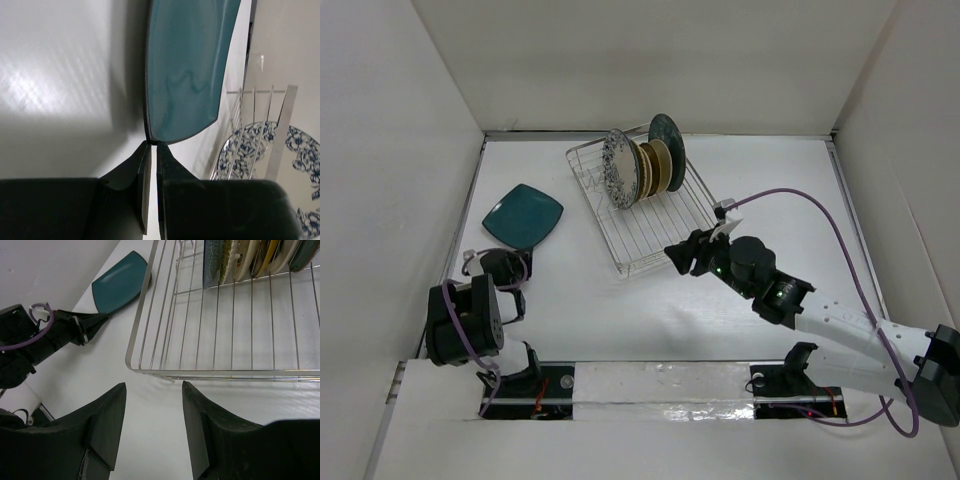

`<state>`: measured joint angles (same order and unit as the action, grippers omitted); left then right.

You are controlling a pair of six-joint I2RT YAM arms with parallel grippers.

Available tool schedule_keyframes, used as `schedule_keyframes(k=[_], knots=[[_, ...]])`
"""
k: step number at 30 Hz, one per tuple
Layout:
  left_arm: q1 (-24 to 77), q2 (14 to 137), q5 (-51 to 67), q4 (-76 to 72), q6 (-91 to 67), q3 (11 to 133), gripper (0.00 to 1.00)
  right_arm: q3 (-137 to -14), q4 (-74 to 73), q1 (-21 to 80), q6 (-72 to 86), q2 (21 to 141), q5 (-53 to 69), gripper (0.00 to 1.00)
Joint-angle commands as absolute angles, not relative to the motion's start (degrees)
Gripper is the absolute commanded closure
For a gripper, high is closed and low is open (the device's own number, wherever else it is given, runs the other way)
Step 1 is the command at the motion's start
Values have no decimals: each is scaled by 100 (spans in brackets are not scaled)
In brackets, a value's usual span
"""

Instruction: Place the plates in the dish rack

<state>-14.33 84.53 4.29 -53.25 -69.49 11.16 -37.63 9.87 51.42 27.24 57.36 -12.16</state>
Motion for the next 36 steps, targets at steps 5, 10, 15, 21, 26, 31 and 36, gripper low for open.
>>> schedule_keyframes(k=[5,10,15,21,26,31,36], knots=[[-1389,7665,1177,-5476,-6732,256,100,-3788,1283,5124,2733,5757,-1178,46],[-1389,6707,959,-4571,-6487,-122,81,-3788,1274,5124,2733,5757,-1195,46],[-1441,6152,466,-4140,-6337,-36,48,-3823,1275,5124,2733,5845,-1143,46],[-1660,7267,870,-4813,-6257,202,64,-3797,1274,5124,2733,5775,-1213,46],[-1661,7821,1063,-5010,-6381,430,65,-3806,1275,5124,2733,5792,-1160,46],[-1661,8156,836,-5388,-6442,641,65,-3788,1275,5124,2725,5774,-1186,46],[-1661,8428,712,-5843,-6478,695,66,-3788,1266,5124,2716,5783,-1222,46]])
